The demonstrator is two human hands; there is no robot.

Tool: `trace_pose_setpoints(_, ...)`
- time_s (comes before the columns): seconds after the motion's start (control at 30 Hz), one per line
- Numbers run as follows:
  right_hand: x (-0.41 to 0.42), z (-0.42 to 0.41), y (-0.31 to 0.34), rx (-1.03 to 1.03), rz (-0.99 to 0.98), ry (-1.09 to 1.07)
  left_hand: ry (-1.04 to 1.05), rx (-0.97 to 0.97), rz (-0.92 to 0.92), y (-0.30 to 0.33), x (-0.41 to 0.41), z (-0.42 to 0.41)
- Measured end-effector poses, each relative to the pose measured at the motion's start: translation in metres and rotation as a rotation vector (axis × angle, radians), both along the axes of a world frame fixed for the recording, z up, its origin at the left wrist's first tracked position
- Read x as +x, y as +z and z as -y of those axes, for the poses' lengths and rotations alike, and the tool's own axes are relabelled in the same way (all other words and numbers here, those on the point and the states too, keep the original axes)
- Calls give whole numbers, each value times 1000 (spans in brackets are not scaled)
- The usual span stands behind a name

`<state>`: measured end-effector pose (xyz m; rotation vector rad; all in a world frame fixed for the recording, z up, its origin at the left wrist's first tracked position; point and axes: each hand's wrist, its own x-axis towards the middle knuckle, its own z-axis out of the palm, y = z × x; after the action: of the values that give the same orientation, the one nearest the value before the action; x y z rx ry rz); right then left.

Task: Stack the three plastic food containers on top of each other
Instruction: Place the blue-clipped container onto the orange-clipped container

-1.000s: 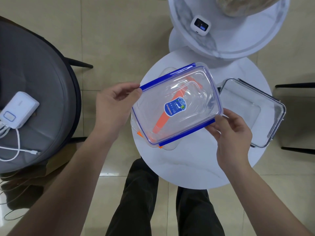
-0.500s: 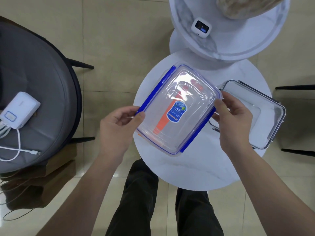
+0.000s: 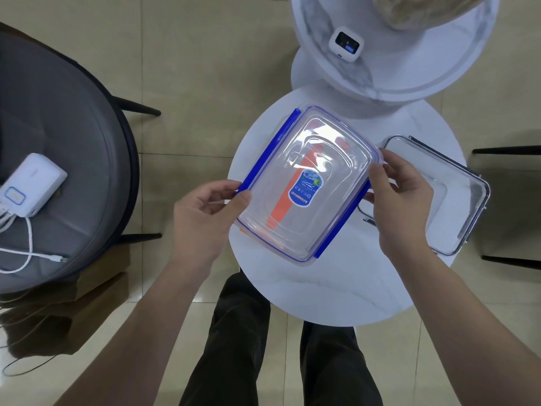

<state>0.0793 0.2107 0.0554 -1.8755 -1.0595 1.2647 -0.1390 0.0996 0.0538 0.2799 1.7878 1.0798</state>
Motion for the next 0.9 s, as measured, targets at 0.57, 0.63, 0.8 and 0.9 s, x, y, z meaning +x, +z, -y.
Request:
trace_pose_setpoints(0.57, 10, -8, -3, -90, -84, 48, 36, -67, 47, -8, 0, 4)
trace_pose_setpoints(0.63, 13, -9, -5, -119, -95, 49, 55, -93, 56, -11, 1, 6)
trace_pose_setpoints(0.8, 25, -22, -13, -227, -186, 52, 54, -144, 89, -12, 3, 11)
trace_pose_setpoints(0.9, 27, -38, -14, -276, -200, 157, 79, -172, 174, -7, 5, 13)
